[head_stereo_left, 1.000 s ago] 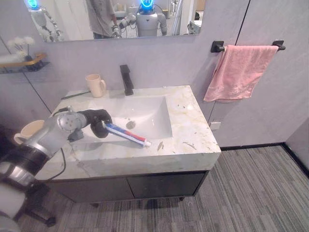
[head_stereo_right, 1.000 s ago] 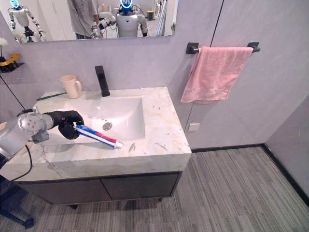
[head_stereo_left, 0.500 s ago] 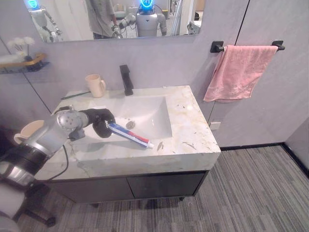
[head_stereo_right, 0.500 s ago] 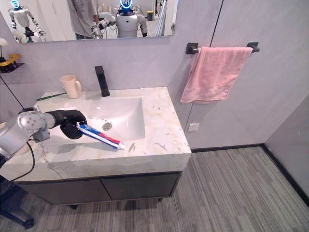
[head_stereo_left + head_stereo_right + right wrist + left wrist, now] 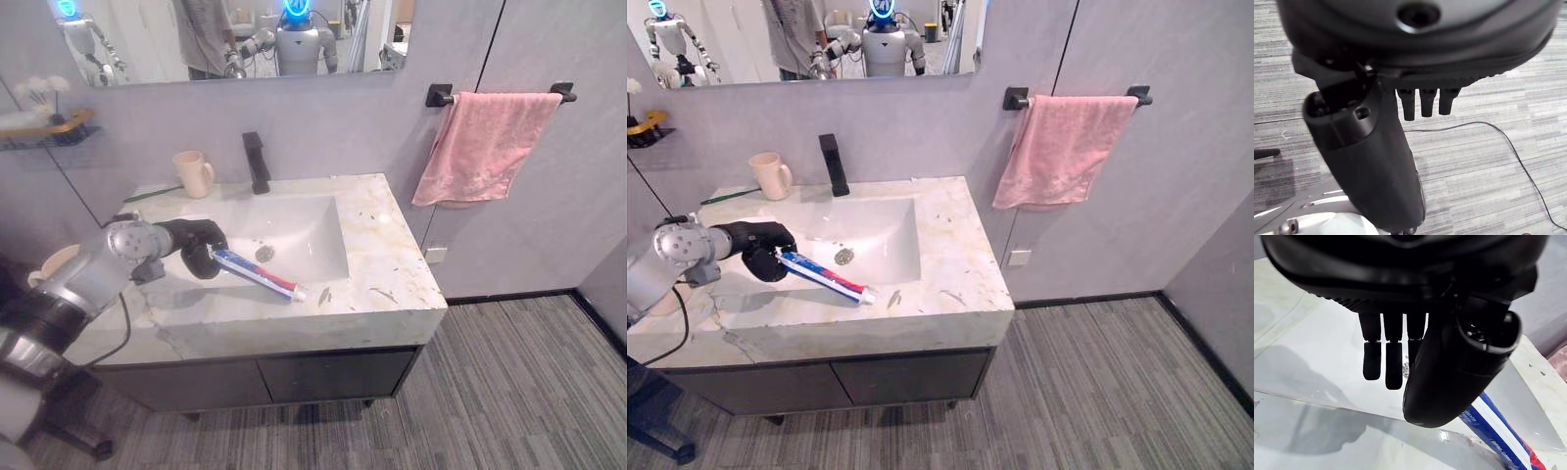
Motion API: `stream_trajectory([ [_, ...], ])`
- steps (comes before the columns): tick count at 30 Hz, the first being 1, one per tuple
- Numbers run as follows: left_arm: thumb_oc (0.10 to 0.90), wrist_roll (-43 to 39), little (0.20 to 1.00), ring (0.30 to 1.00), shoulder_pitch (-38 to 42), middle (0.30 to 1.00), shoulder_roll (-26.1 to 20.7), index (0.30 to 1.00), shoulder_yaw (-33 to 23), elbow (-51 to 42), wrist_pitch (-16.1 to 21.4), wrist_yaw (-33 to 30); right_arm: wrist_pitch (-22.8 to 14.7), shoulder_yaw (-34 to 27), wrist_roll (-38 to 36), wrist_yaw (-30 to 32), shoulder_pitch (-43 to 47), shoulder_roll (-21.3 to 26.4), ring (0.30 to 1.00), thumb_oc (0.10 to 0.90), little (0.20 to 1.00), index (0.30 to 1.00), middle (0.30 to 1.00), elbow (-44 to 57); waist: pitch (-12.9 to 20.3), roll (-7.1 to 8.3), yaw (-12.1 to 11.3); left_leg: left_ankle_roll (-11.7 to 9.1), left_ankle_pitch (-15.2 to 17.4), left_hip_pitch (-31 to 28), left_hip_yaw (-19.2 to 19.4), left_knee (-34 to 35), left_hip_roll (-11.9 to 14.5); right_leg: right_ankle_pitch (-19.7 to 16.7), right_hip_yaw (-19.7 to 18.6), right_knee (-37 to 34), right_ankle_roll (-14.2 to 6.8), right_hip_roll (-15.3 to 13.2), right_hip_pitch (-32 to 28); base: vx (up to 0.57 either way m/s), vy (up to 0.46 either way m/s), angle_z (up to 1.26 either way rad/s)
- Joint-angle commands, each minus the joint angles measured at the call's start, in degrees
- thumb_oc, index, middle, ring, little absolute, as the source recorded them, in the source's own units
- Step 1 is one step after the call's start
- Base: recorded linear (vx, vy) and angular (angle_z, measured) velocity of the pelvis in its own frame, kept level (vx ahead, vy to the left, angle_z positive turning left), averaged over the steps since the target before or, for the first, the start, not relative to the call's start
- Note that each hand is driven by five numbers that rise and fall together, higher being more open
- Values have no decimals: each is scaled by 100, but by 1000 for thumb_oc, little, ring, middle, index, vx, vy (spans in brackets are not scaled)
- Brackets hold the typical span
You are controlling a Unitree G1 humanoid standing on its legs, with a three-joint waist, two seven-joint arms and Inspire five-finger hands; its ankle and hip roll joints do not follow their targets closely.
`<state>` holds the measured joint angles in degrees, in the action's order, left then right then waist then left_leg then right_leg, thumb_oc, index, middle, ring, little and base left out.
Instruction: Organize the bathroom.
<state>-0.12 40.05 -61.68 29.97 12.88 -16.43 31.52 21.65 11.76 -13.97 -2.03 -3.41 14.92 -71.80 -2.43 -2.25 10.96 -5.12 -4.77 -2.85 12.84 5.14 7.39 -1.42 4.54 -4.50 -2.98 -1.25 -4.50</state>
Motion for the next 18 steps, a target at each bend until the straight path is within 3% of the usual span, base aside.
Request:
stream_trajectory([
  [1, 400, -67, 300, 300, 1205, 300, -496, 300, -927, 29, 245, -202, 90, 29, -85, -30, 49, 193, 900, 800, 900, 900, 900, -311, 212, -129, -83, 169, 342, -121, -52, -50, -38, 351, 391, 558, -523, -154, 109, 0, 0, 0],
  [18, 402, 65, 302, 302, 1127, 302, -552, 302, -926, 83, 270, 50, 77, 43, -44, -2, 77, 224, 900, 800, 900, 900, 900, -273, 161, -146, -111, 177, 346, -117, -61, -72, -43, 371, 402, 587, -512, -160, 111, 0, 0, 0],
])
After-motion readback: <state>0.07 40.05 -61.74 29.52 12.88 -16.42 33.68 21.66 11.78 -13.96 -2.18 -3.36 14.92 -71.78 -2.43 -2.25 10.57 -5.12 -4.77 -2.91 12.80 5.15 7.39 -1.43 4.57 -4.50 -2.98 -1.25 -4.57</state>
